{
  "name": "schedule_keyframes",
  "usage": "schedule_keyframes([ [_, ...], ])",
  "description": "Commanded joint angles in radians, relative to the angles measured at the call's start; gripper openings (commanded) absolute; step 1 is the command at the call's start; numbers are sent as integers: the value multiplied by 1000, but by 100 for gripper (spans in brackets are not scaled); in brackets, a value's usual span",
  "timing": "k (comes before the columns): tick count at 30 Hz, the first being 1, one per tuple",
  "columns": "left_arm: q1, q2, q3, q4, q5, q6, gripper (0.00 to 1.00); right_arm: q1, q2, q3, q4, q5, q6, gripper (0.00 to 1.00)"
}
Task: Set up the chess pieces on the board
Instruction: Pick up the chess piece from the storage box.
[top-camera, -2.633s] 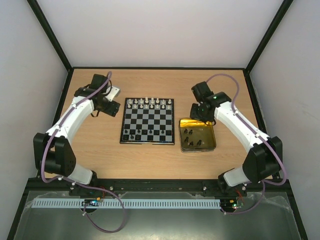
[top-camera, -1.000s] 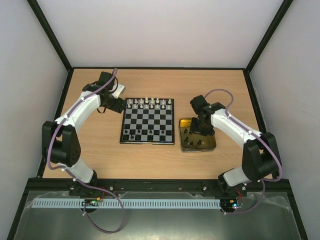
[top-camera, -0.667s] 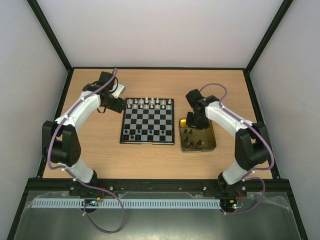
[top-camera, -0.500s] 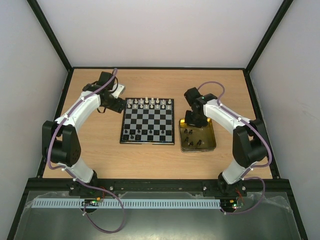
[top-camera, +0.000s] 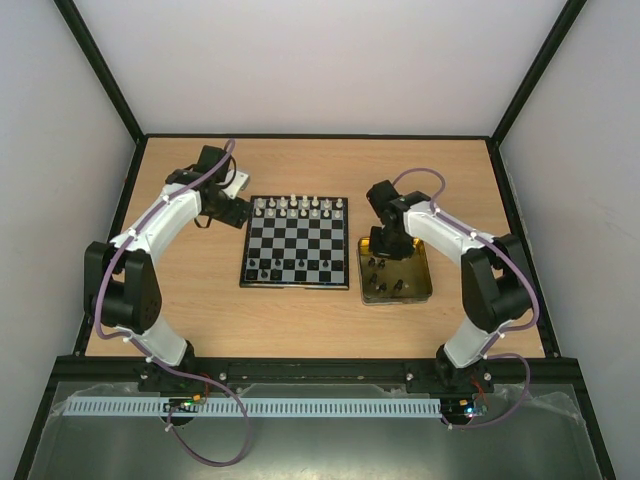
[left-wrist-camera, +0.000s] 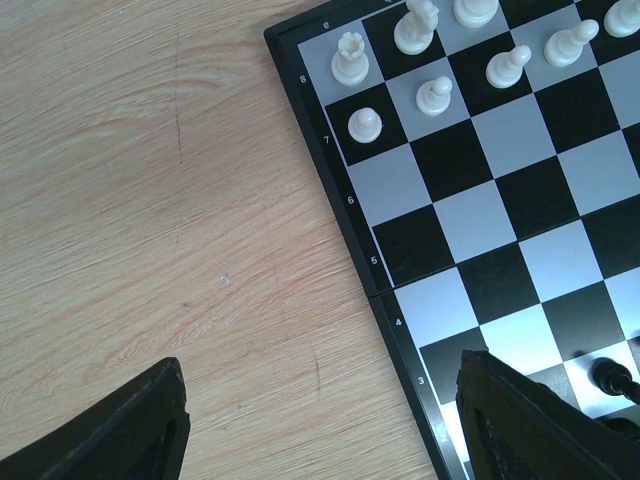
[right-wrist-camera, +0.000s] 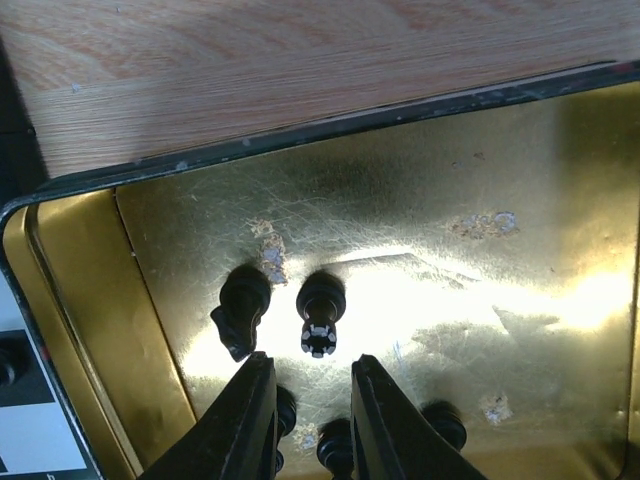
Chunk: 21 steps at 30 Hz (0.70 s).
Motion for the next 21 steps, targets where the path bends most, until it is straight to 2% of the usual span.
schedule_keyframes([
  [1,-5,-30,-9,-3,-7,1,74,4,21,-16,20,6,2,21],
  [21,-5,-33,-12,-4,-9,0,74,-16,66,-55,75,6,0,20],
])
